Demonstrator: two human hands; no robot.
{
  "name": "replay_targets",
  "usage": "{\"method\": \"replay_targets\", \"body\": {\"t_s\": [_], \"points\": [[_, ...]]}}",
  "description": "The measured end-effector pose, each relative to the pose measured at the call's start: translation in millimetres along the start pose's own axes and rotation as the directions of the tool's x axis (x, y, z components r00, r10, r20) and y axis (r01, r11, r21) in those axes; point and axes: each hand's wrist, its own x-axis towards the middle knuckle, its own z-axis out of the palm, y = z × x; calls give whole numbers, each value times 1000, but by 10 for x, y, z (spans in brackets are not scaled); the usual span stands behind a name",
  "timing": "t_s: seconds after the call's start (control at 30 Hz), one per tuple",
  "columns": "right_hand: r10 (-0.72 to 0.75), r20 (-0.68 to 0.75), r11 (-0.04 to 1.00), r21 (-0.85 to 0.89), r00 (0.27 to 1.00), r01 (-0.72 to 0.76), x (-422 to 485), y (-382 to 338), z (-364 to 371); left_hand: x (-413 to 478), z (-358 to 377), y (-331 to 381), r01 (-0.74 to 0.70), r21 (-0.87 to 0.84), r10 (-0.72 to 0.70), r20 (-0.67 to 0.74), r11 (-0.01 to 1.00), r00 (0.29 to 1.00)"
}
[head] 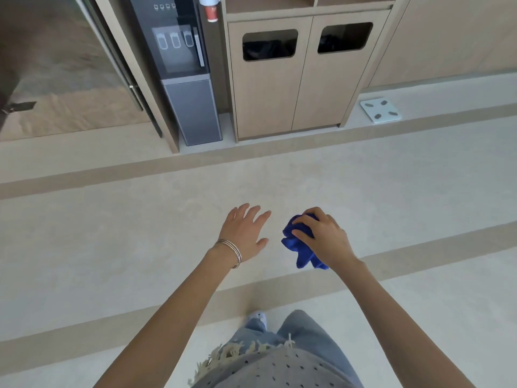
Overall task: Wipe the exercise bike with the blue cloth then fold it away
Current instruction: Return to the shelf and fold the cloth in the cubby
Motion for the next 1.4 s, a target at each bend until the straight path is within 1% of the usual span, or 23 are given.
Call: {"method": "replay_targets", "body": {"t_s": [0.07, 0.17, 0.37, 0.47, 0.63, 0.77, 0.93, 1.07, 1.2, 1.4], "points": [[7, 12, 1000, 8, 1000, -7, 215, 57, -7, 214, -66, -65, 1, -1, -1, -7, 1000, 1000], [20, 19, 1000, 16, 1000, -20, 566, 170, -38, 544, -85, -168, -10, 18, 9, 37, 1000, 999], [-10, 41, 1000, 9, 999, 9, 1427, 536, -216, 1371, -138, -293, 39, 22, -41, 61, 999, 997], [-22, 57, 1000, 20, 998, 21, 1968, 758, -388, 1912, -277, -305, 49, 31, -51, 67, 998, 996], [-32, 25, 999, 23, 999, 32, 2796, 1049, -833, 2851, -650, -297, 70, 92, -77, 78, 993, 994], [-77, 27, 997, -5, 997, 77, 3357, 1299, -1120, 3512, -839, -207, 100, 44, -101, 41, 994, 994], [-89, 63, 996, -9, 994, 89, 3899, 1500, -1269, 4031, -916, -232, 119, 47, -122, 53, 992, 991], [-93, 118, 996, 21, 989, 91, 4406, 1591, -1321, 4435, -1023, -470, 165, 53, -169, 64, 985, 984], [-110, 72, 994, 10, 991, 110, 5005, 1587, -1410, 4960, -1186, -788, 184, 71, -188, 57, 980, 980], [-124, 18, 991, 50, 992, 123, 6106, 1483, -1758, 5925, -1643, -1348, 173, 52, -172, -30, 984, 985]]}}
